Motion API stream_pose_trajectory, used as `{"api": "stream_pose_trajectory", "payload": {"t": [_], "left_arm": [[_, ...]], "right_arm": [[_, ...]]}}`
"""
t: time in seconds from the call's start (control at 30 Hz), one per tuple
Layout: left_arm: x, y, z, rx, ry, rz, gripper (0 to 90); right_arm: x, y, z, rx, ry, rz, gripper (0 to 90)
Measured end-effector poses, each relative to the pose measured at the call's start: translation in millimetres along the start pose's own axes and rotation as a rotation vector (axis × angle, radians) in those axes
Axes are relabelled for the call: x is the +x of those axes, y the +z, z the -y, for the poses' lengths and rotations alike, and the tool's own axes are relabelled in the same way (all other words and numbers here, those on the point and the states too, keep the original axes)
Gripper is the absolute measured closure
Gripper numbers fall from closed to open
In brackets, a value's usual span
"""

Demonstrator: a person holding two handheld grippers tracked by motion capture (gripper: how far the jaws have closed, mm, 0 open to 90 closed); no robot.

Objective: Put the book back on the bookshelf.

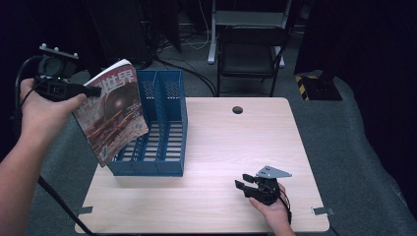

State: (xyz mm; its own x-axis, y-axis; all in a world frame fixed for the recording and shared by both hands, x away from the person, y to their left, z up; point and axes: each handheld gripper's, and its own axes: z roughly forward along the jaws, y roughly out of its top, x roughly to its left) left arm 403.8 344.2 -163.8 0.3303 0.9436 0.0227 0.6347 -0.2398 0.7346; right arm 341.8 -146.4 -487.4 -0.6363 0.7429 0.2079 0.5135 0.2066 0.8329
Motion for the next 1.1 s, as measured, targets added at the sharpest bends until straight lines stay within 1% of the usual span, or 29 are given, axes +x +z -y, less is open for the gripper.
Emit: {"api": "stream_pose_trajectory", "payload": {"t": [0.07, 0.1, 0.13, 0.27, 0.4, 0.57, 0.6, 0.63, 0.73, 0.83, 0.9, 1.0, 1.1], "left_arm": [[2.1, 1.7, 1.2, -0.01, -0.015, -0.008, 84.1], [3.5, 2.3, 1.5, -0.007, -0.014, -0.012, 84.1], [3.5, 3.4, 1.9, -0.013, -0.027, -0.016, 84.1], [5.4, 9.5, 1.6, -0.023, -0.052, -0.016, 84.1], [5.4, 17.0, -0.2, -0.009, -0.067, -0.014, 84.1], [3.5, 26.4, -3.1, -0.006, -0.077, -0.018, 84.1], [3.0, 27.9, -3.7, -0.008, -0.08, -0.02, 84.1], [2.5, 29.2, -4.4, -0.009, -0.083, -0.023, 84.1], [2.1, 33.1, -7.3, -0.01, -0.091, -0.023, 84.1], [0.5, 38.2, -9.5, -0.014, -0.088, -0.022, 84.1], [-1.0, 41.9, -10.4, -0.012, -0.085, -0.028, 84.1], [-2.9, 46.6, -11.6, -0.005, -0.091, -0.041, 84.1], [-4.6, 50.8, -13.3, -0.008, -0.084, -0.058, 84.1]], "right_arm": [[0.2, 0.2, 0.0, -0.001, 0.0, -0.001, 54.9], [0.4, 0.3, 0.0, -0.001, -0.001, -0.001, 54.8], [0.5, 0.3, 0.0, 0.0, 0.0, -0.001, 54.9], [0.7, 0.8, 0.2, 0.0, -0.001, -0.003, 54.8], [0.5, 1.0, 0.5, 0.002, -0.001, -0.003, 54.8], [0.4, 0.8, 0.8, 0.003, 0.001, -0.002, 54.8], [1.0, 0.4, 0.9, 0.004, 0.007, -0.002, 54.8], [0.5, 0.3, 0.9, 0.003, -0.003, -0.003, 54.8], [0.1, -0.4, 1.1, 0.002, -0.001, 0.0, 54.8], [0.3, -0.9, 1.2, 0.004, 0.005, -0.002, 54.8], [-0.2, -0.8, 1.3, 0.003, -0.007, -0.002, 54.8], [0.5, -0.7, 1.8, 0.003, 0.009, -0.001, 54.7], [-0.1, -0.5, 2.0, 0.003, 0.003, -0.002, 54.8]]}}
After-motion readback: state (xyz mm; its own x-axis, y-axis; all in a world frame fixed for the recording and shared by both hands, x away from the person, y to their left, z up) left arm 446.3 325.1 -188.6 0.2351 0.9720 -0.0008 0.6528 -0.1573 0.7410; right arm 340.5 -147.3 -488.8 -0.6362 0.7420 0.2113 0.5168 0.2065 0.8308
